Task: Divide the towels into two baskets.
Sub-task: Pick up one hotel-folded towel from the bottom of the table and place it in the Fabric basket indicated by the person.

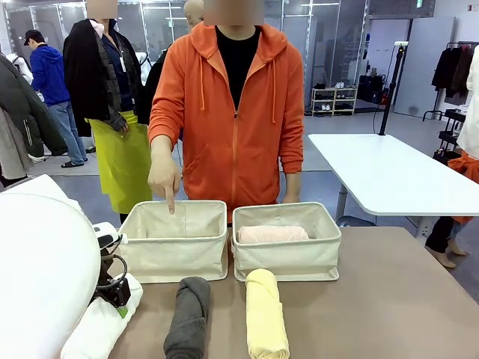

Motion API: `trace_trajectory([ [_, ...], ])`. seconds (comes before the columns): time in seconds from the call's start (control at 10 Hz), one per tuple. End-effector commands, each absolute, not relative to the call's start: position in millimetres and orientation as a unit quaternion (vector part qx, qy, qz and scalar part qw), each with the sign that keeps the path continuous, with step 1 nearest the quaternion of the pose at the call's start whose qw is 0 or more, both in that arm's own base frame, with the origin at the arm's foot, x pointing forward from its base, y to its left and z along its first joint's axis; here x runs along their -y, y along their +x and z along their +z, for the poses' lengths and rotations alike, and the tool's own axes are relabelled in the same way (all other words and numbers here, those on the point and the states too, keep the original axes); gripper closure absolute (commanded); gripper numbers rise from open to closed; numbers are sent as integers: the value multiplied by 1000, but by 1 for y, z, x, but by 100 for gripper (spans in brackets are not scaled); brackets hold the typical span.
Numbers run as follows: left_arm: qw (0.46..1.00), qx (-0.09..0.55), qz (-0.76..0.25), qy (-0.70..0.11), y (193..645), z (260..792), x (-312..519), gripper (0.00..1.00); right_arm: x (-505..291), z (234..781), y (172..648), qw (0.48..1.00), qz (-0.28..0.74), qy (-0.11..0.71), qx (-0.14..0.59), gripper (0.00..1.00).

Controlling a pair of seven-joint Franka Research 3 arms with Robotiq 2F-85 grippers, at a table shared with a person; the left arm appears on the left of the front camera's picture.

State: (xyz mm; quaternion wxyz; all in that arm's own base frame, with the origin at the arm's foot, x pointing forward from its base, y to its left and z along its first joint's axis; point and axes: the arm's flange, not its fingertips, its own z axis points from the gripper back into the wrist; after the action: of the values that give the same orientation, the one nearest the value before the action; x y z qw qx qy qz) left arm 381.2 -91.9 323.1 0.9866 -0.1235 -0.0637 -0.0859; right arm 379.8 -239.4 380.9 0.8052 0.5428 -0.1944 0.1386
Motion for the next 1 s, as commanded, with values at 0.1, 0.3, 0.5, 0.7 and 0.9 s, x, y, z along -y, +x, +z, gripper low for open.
trace_trajectory([
  [0.1, 972, 44, -202, -113, 377, 341, 108, 57, 239, 384, 379, 802, 139, 546, 198, 0],
  [0.3, 953, -1, -279, -120, 376, 348, 122, 57, 239, 384, 379, 802, 139, 546, 198, 0],
  [0.5, 934, -1, -338, -116, 369, 352, 131, 57, 239, 384, 379, 802, 139, 546, 198, 0],
  [0.7, 898, 17, -432, -79, 357, 366, 140, 57, 239, 384, 379, 802, 139, 546, 198, 0],
  [0.9, 844, 83, -529, -23, 351, 410, 150, 57, 239, 384, 379, 802, 139, 546, 198, 0],
])
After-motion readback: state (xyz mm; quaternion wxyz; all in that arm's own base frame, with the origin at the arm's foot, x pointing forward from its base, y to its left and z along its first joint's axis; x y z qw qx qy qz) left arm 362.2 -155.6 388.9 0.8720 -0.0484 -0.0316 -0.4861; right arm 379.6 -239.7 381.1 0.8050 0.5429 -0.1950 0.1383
